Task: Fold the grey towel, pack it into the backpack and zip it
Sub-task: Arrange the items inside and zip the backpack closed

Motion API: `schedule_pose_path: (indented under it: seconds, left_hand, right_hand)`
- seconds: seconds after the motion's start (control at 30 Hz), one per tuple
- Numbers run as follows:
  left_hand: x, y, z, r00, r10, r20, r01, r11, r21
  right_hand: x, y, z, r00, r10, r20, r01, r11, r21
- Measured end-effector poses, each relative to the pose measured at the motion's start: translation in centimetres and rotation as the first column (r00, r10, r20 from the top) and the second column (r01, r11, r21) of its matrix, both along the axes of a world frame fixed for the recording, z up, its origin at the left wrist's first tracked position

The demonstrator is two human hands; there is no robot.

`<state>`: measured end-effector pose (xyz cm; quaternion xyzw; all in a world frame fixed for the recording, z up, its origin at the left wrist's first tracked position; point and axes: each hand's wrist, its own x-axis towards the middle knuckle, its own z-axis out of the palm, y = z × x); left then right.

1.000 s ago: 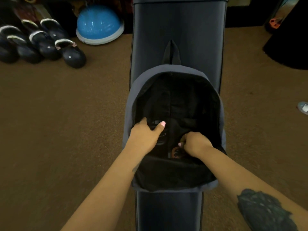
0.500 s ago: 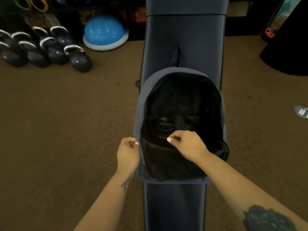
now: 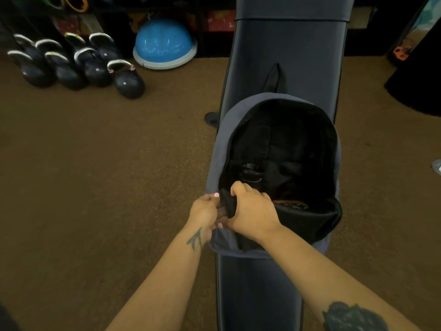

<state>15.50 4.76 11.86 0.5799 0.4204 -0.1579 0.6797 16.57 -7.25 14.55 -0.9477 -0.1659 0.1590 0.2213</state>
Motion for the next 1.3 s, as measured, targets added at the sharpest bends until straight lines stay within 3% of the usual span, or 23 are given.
schedule_pose_path:
  seconds: [0.23, 0.4, 0.5, 0.63, 0.77, 0.9, 0.97, 1.1, 1.3]
  left_hand:
    - [-0.4, 0.4, 0.1, 0.999, 0.008, 0.034, -0.004, 0.992, -0.126]
    - [-0.3, -0.5, -0.5, 0.998, -0.065, -0.020, 0.063, 0.996, -0.069]
    - [0.1, -1.0, -1.0, 0.998, -0.015, -0.053, 0.013, 0.999, -0.031]
    - [0.6, -1.1, -1.9, 0.998, 0.051, -0.026, -0.047, 0.987, 0.155]
    - [0.8, -0.3, -2.3, 0.986, -0.166, 0.013, 0.133, 0.835, 0.533]
    - [0.6, -0.1, -2.2, 0.961, -0.274, -0.015, 0.221, 0.740, 0.635]
    - [0.7, -0.4, -2.3, 0.973, -0.229, -0.016, 0.196, 0.793, 0.576]
    - [1.2, -1.2, -2.3, 1.000, -0.016, -0.018, 0.021, 0.948, 0.319]
    - [1.9, -1.4, -2.2, 0.988, 0.151, -0.020, -0.144, 0.967, 0.212]
  right_hand:
    - [1.2, 0.9, 1.2, 0.996, 0.044, -0.083, -0.051, 0.995, -0.089]
    - [2.5, 0.7, 2.3, 0.986, -0.051, -0.158, 0.041, 0.997, -0.070]
    - [3.1, 0.5, 2.4, 0.983, -0.068, -0.168, 0.054, 0.995, -0.083]
    - [3.6, 0.3, 2.3, 0.983, -0.070, -0.167, 0.055, 0.994, -0.092]
    - [4.0, 0.1, 2.0, 0.981, -0.084, -0.174, 0.071, 0.994, -0.083]
    - [4.3, 0.1, 1.9, 0.979, -0.089, -0.185, 0.076, 0.994, -0.077]
    - [4.3, 0.1, 2.0, 0.977, -0.093, -0.191, 0.081, 0.994, -0.070]
    - [4.4, 0.0, 2.1, 0.972, -0.108, -0.209, 0.096, 0.993, -0.067]
    - [4.4, -0.2, 2.3, 0.969, -0.097, -0.226, 0.089, 0.995, -0.047]
